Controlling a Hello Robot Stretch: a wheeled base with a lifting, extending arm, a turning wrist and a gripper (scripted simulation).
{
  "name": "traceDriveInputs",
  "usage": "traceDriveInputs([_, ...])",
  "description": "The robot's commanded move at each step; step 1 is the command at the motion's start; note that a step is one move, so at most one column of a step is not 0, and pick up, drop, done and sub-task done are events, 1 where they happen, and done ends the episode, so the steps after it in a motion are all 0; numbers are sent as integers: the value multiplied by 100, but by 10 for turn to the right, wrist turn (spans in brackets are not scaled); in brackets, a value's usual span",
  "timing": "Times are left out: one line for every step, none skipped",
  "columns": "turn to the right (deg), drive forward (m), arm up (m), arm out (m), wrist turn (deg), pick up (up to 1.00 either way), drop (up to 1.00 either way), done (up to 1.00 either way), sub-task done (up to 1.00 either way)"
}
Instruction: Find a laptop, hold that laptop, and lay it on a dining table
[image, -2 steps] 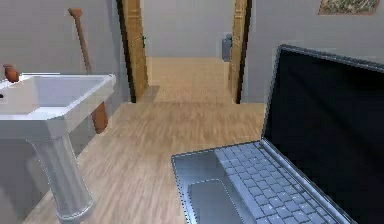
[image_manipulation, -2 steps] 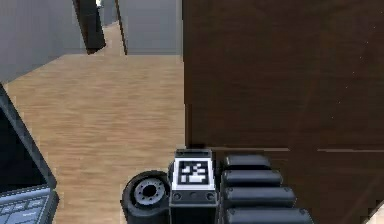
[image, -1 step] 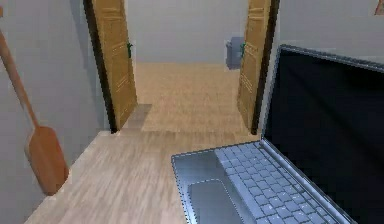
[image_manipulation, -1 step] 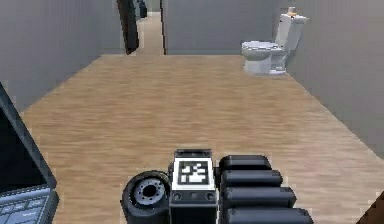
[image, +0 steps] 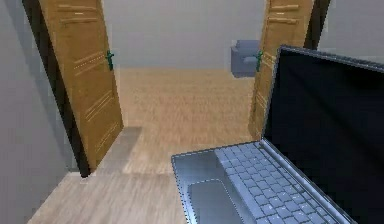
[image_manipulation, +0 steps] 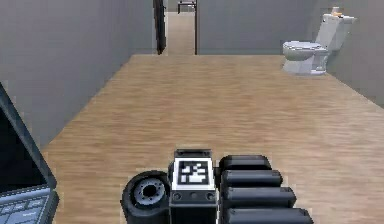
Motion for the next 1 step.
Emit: traceDriveInputs([-30, 0, 0, 0, 0, 0, 0, 0, 0])
